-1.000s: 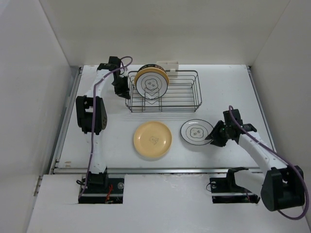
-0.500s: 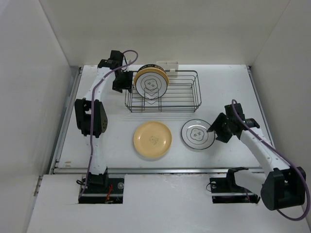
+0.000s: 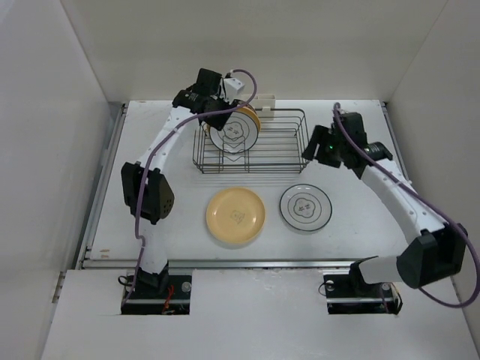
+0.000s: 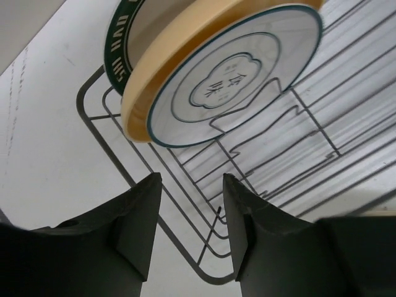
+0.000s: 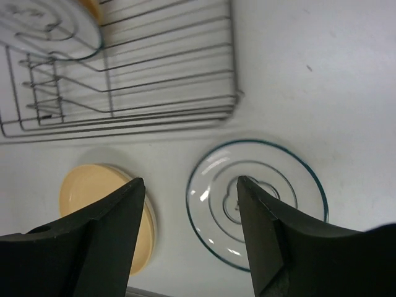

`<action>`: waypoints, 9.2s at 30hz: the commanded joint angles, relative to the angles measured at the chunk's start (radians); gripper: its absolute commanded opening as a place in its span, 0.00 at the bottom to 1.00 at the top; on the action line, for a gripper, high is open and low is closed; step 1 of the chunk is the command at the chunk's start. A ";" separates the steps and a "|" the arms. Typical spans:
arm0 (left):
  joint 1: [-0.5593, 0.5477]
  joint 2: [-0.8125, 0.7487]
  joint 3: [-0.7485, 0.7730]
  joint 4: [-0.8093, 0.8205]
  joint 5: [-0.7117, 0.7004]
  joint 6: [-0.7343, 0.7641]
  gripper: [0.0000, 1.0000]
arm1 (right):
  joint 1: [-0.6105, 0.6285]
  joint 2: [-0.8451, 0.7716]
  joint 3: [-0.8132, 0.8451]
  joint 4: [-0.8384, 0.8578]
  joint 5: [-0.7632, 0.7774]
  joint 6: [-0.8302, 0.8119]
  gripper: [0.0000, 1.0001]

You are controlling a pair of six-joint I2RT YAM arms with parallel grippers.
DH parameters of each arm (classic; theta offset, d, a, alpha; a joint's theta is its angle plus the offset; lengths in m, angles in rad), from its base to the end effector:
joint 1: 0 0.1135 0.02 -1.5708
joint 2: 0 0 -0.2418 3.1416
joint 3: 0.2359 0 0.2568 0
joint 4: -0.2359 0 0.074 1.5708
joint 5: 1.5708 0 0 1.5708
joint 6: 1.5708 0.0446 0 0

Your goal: Unload the plates from the dish rack

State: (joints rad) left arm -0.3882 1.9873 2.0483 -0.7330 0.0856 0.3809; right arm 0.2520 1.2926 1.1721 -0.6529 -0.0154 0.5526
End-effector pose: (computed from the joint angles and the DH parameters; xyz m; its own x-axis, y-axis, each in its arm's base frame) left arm 0.4207 -0.1762 0.3360 -0.3717 0.5522 -0.7463 0.6218 0.7450 0.2415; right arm 0.2841 0.0739 0.2927 -0.7123 0.3586 -0.6034 0.1338 0.9133 0.3847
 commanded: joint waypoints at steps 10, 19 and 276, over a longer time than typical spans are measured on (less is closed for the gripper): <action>0.107 -0.036 0.035 -0.065 -0.167 -0.290 0.45 | 0.291 0.673 0.814 0.110 -0.058 -0.585 0.60; 0.164 0.102 -0.002 -0.151 -0.265 -0.350 0.57 | 0.309 0.875 1.049 0.157 0.042 -0.596 0.58; 0.273 0.017 0.010 -0.367 0.091 -0.277 0.75 | 0.497 0.159 0.084 0.210 -0.057 -0.350 0.57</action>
State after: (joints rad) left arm -0.1162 1.9900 2.0869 -1.0782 0.1276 0.0673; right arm 0.7410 1.5223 1.1801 -0.4721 -0.0742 0.2066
